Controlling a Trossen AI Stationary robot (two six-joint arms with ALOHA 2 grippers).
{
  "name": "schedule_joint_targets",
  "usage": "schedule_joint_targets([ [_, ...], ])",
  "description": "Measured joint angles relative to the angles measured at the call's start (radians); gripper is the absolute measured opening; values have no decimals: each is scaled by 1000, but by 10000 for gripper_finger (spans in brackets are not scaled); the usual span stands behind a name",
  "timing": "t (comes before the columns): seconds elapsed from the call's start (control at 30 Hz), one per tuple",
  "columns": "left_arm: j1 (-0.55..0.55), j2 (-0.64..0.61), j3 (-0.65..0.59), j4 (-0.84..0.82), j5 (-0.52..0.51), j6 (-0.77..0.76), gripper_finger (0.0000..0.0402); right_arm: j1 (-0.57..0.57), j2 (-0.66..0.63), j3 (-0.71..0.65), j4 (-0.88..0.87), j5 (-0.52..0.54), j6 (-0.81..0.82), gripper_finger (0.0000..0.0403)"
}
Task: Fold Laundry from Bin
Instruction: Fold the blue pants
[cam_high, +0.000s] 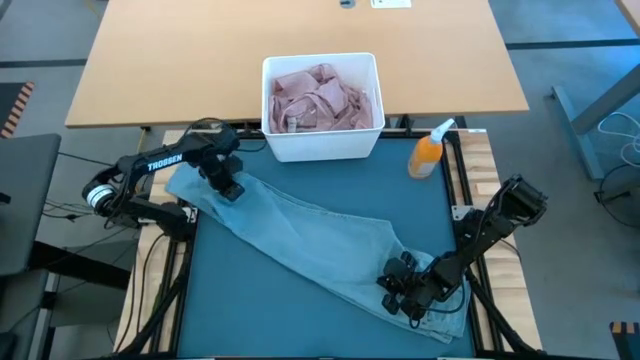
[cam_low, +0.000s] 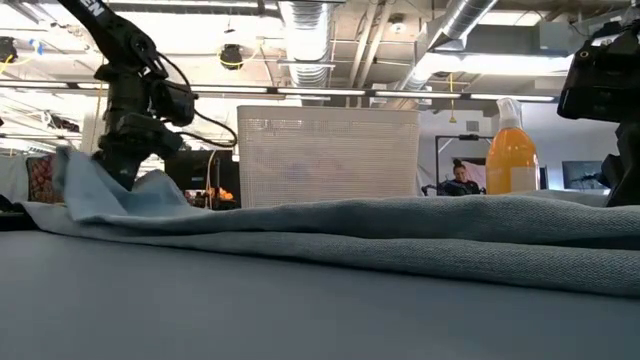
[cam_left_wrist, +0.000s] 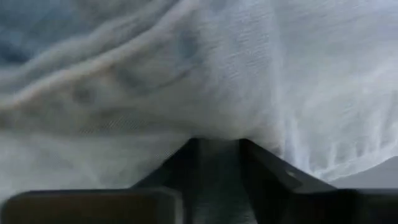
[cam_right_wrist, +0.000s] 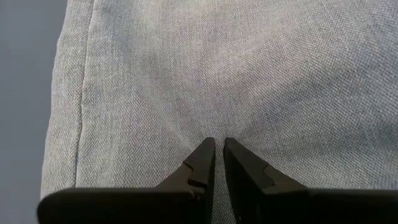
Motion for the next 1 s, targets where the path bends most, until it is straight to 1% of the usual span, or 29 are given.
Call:
schedule_joint_targets([
  [0.07, -16, 0, -8, 24, -4, 13, 27, 0, 0, 0, 0, 0, 0, 65],
  [0.13, -31, -1, -3, 42, -8, 12, 10, 0, 0, 0, 0, 0, 0, 65],
  [0.27, -56, -32, 48, 61, 4, 2, 1, -1, 0, 0, -1, 1, -1, 65],
  [0.47, -118, -91, 117, 143, 178, -52, 0, -3, 0, 0, -4, 6, -3, 65],
  [0.53, -153, -98, 124, 154, 194, -69, 0, -3, 0, 0, -4, 9, -4, 65],
  [0.6, -188, -98, 125, 154, 185, -85, 0, -3, 0, 0, -4, 14, -13, 65],
  [0.63, -202, -98, 125, 152, 150, -102, 0, -3, 0, 0, -4, 16, -17, 65],
  [0.7, -221, -98, 125, 151, 45, -153, 0, -3, 0, 0, -4, 19, -20, 65],
  [0.8, -221, -98, 148, 125, -203, -231, 0, -11, 0, 0, -4, 20, -26, 65],
  [0.9, -210, -98, 176, 92, -391, -184, 8, -18, 0, 1, -2, 12, -26, 65],
  [0.93, -203, -98, 176, 82, -423, -174, 15, -19, 0, 1, 0, 9, -26, 65],
  [1.0, -176, -98, 176, 62, -442, -147, 35, -20, 0, 0, 4, 6, -26, 65],
])
